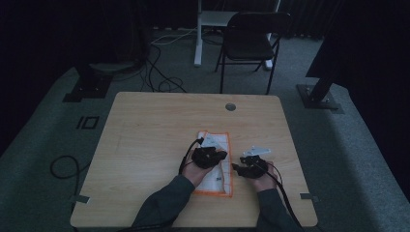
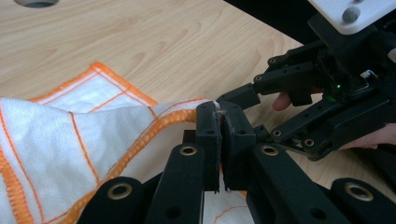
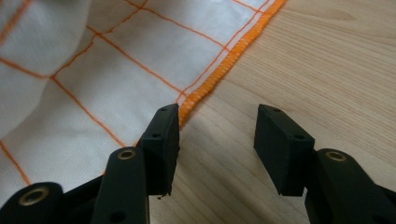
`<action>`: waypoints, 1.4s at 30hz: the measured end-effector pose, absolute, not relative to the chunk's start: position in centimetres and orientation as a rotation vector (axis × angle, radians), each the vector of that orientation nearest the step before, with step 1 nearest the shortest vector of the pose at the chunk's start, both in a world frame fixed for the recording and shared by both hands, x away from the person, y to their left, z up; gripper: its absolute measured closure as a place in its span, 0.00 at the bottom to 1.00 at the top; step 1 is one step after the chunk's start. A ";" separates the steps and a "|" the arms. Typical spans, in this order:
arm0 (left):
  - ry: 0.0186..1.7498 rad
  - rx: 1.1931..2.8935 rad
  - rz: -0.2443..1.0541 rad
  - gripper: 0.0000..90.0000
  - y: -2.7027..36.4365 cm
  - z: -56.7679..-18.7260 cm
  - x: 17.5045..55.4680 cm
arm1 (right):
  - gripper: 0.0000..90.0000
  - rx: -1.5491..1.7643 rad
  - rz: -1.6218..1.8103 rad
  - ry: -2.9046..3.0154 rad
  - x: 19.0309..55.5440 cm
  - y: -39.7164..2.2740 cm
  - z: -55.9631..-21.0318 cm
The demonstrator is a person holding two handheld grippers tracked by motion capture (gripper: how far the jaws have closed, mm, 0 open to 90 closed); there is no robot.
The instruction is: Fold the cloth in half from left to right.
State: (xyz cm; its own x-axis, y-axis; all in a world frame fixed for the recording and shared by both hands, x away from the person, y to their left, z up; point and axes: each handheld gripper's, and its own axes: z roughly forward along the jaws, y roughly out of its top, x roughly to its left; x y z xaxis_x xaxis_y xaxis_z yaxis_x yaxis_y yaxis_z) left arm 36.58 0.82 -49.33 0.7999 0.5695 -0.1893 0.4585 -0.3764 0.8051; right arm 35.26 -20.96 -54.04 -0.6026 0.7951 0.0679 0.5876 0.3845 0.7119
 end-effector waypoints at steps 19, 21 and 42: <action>0.767 2.019 0.129 0.84 0.6 -49.5 36.9 | 0.56 1.221 1.040 2.346 35.2 -21.0 -54.0; 0.765 2.015 0.144 0.84 0.9 -49.2 36.8 | 0.56 1.217 1.045 2.340 35.2 -21.0 -53.9; 0.879 1.981 0.244 0.83 6.7 -48.9 37.1 | 0.57 1.083 1.107 2.308 35.3 -19.7 -51.6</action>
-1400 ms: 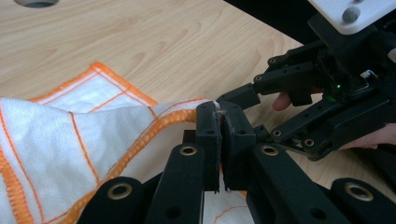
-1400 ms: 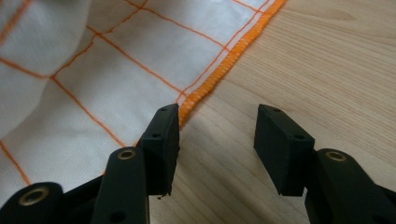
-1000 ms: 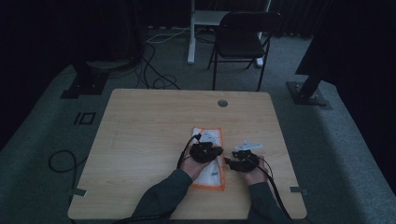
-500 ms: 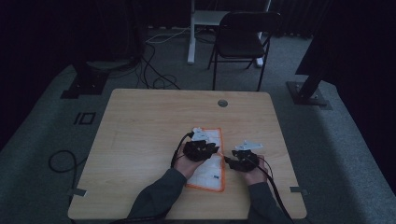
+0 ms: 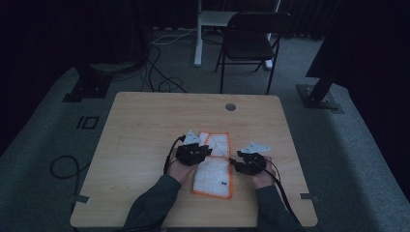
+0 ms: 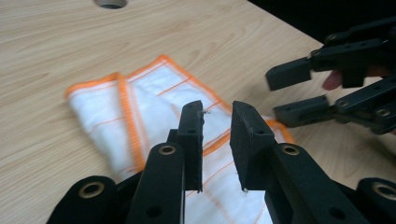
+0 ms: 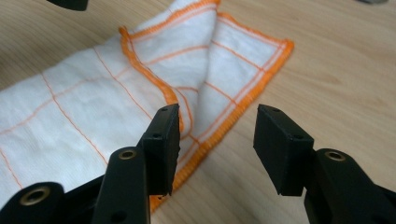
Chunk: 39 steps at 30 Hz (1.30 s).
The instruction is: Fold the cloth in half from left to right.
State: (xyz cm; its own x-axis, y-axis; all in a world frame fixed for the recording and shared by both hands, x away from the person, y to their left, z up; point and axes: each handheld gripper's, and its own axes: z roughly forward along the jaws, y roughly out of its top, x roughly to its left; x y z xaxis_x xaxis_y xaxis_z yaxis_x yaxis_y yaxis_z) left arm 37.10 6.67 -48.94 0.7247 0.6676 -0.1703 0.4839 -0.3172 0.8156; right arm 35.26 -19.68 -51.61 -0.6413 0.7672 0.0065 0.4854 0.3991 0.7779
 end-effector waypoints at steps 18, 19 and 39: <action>0.948 1.958 0.276 0.83 10.2 -49.4 36.5 | 0.61 0.915 1.117 2.369 36.8 -15.8 -50.7; 0.952 1.955 0.275 0.83 10.3 -49.5 36.4 | 0.61 0.912 1.115 2.373 36.9 -15.6 -50.8; 0.995 1.939 0.283 0.82 12.3 -50.3 35.2 | 0.60 0.815 1.066 2.477 38.3 -12.3 -51.9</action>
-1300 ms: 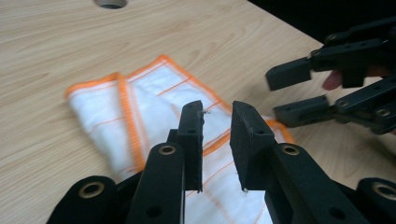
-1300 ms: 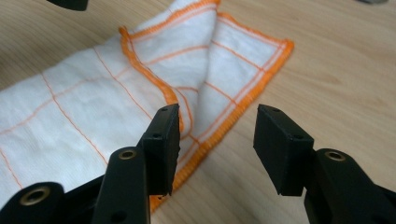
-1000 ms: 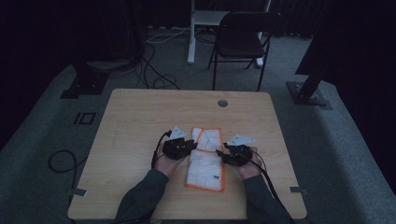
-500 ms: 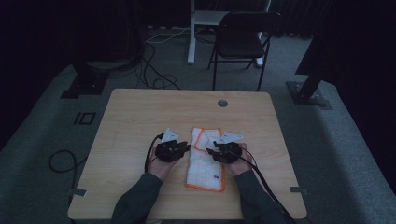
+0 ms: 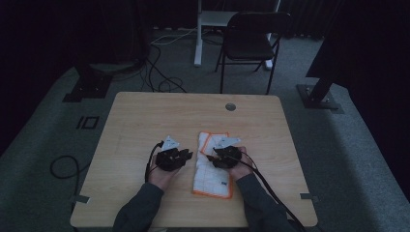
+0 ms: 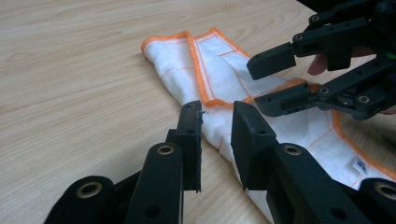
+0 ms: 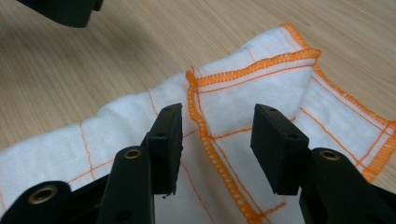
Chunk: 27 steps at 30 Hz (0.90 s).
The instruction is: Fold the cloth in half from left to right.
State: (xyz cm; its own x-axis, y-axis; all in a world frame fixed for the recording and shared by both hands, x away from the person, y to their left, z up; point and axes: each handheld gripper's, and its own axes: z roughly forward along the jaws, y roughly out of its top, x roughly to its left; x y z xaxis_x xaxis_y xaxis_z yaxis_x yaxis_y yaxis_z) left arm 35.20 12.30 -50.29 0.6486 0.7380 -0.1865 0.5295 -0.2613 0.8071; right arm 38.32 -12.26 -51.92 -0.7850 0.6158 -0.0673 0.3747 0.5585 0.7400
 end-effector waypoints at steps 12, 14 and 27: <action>1.031 1.932 0.274 0.82 13.5 -51.2 34.7 | 0.85 0.807 1.010 2.491 39.0 -11.8 -52.4; 1.037 1.931 0.273 0.82 13.6 -51.3 34.7 | 0.93 0.797 1.015 2.489 39.1 -11.9 -52.2; 1.045 1.925 0.273 0.82 13.8 -51.4 34.8 | 0.97 0.862 1.055 2.380 40.8 -14.1 -50.0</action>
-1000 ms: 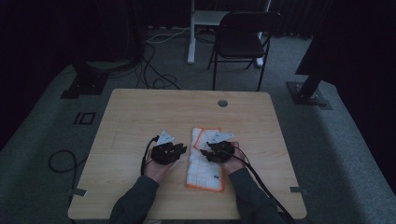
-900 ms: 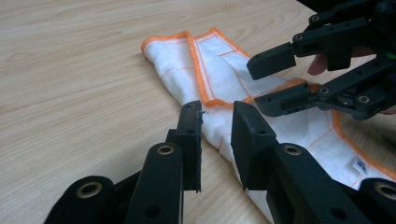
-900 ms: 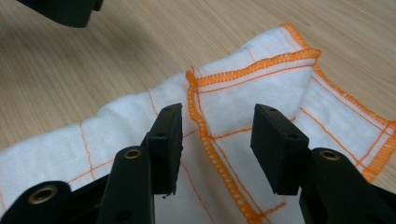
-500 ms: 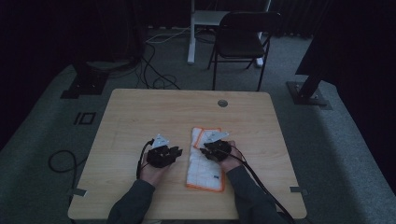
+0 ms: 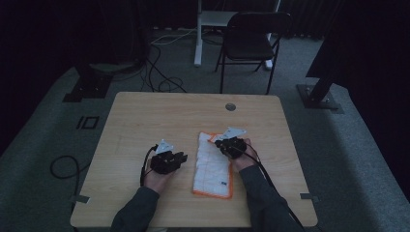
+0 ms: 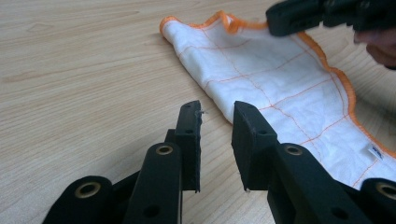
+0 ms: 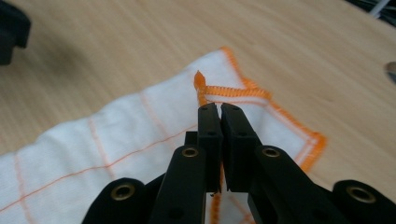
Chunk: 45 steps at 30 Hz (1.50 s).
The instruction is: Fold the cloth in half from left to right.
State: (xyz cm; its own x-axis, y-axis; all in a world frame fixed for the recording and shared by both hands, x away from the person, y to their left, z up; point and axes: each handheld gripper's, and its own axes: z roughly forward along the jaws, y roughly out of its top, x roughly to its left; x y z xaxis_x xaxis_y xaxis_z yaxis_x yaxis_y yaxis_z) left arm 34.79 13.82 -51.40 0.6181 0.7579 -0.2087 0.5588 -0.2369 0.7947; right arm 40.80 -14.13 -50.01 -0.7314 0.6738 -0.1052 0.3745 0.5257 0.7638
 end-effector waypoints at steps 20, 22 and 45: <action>1.056 1.919 0.269 0.82 13.9 -51.6 35.1 | 0.91 1.025 1.054 2.290 44.1 -17.7 -49.4; 1.059 1.917 0.269 0.82 13.8 -51.6 35.1 | 0.91 1.043 1.035 2.283 44.4 -18.0 -49.6; 1.009 1.965 0.286 0.79 10.9 -50.7 38.8 | 0.83 1.088 1.005 2.294 44.7 -18.5 -51.2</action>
